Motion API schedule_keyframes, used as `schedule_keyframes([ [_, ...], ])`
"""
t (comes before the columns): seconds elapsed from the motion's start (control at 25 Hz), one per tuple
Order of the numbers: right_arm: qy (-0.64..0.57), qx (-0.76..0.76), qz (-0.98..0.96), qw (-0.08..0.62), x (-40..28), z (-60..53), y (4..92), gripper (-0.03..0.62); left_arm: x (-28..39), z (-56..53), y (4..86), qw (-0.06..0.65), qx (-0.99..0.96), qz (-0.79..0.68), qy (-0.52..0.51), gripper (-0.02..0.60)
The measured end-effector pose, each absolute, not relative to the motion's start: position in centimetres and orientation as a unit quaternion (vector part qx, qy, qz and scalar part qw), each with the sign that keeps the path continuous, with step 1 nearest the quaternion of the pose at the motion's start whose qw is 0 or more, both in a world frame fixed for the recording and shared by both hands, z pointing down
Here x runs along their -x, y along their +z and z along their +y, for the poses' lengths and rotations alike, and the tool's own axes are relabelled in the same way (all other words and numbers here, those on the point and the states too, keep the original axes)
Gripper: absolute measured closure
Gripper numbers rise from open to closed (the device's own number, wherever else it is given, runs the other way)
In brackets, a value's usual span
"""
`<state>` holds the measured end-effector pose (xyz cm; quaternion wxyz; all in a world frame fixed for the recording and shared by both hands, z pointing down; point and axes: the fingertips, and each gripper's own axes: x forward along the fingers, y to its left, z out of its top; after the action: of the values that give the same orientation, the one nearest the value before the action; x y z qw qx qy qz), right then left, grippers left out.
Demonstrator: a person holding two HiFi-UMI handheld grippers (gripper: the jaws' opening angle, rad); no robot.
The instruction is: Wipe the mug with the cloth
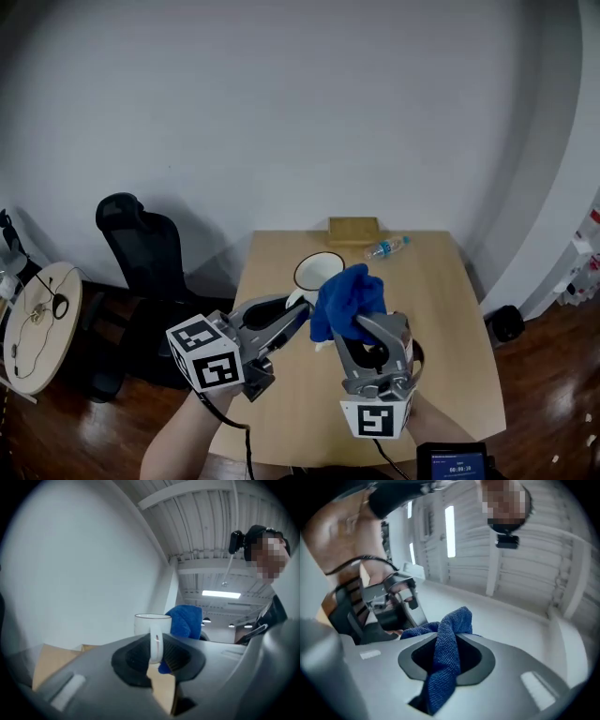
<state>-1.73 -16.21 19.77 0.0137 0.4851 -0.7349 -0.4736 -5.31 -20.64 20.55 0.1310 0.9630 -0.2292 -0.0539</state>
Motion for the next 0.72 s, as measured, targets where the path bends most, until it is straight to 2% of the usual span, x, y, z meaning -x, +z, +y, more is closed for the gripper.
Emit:
schedule_keyframes([
  [0.24,-0.025,-0.419,-0.877,-0.235,-4.6,-21.8,19.5,0.508,5.9,-19.2,18.1,0.114,-0.969,-0.207,-0.069,0.520],
  [0.48,0.350,-0.240,-0.790,-0.443,-3.8,-26.3,23.8,0.508,5.1,-17.8,16.1,0.104,-0.973,-0.185,-0.088,0.520],
  [0.56,0.431,-0.186,-0.742,-0.480,-1.7,-26.2,25.0,0.508,5.2,-17.9,15.7,0.102,-0.972,-0.189,-0.096,0.521],
  [0.72,0.489,-0.124,-0.716,-0.482,1.9,-22.9,26.2,0.508,5.6,-18.6,15.9,0.084,-0.967,-0.223,-0.091,0.522],
])
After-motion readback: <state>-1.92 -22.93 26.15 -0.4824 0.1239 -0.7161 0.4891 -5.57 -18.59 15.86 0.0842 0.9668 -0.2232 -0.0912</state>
